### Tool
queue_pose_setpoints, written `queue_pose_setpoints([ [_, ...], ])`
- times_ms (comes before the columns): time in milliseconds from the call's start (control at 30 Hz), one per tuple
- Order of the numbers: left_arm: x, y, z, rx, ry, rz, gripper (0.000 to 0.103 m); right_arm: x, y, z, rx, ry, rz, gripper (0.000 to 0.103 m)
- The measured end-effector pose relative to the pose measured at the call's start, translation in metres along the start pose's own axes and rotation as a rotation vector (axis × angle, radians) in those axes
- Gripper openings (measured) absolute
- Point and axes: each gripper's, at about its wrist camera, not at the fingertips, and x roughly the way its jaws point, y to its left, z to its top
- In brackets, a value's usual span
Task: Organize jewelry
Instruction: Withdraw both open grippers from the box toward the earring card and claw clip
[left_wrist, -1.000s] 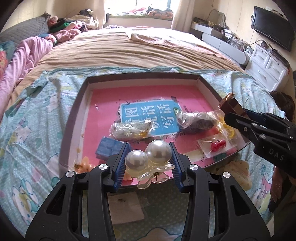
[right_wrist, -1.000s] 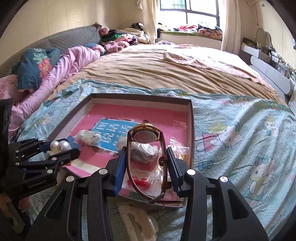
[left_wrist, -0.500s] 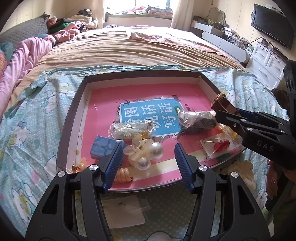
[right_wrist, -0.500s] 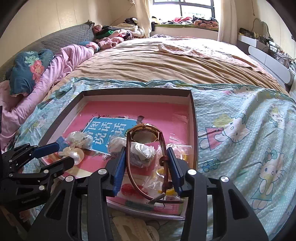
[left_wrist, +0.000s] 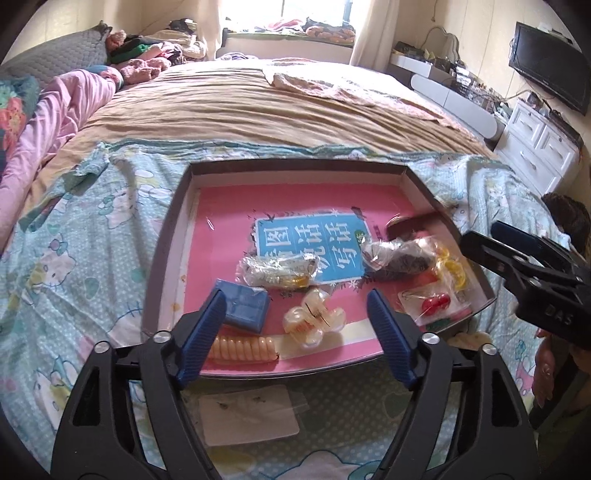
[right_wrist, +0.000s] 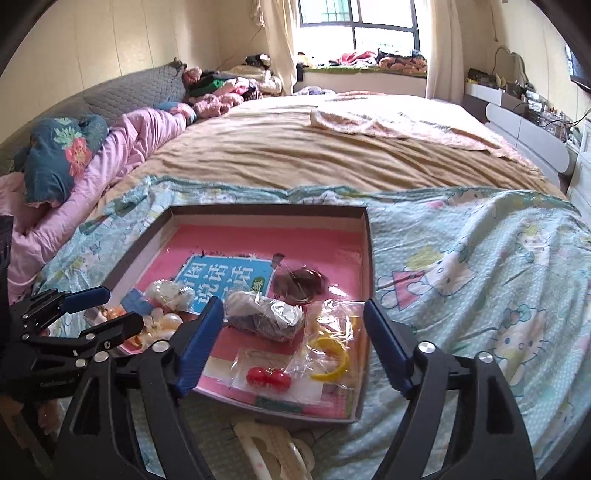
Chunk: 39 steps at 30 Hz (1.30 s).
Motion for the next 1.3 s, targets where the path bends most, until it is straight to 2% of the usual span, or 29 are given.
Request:
queue_pose_setpoints([
  [67,-0.007,0.002,0.002,-0.008,-0.013,0.001,0.081,-0.011,-0.001,-0.001,0.003,-0.022,0.0,0.087],
  [167,-0.017,0.004,0.005,-0.017,-0.029,-0.004,0.086,-0.025,0.0,-0.002,-0.004,-0.039,0.008,0.087],
  [500,-0.043,0.012,0.003,-0.044,-0.068,0.005,0.088,-0.061,0.007,-0.014,-0.034,-0.061,0.017,0.088],
  [900,-0.048,0.034,-0.025,-0.07,-0.015,0.045,0.088,-0.063,0.016,-0.04,-0.056,-0.001,0.024,0.088],
  [1300,-0.032,0.059,-0.045,-0.164,0.087,0.04,0.088,-0.033,0.024,-0.077,-0.074,0.122,0.026,0.087],
])
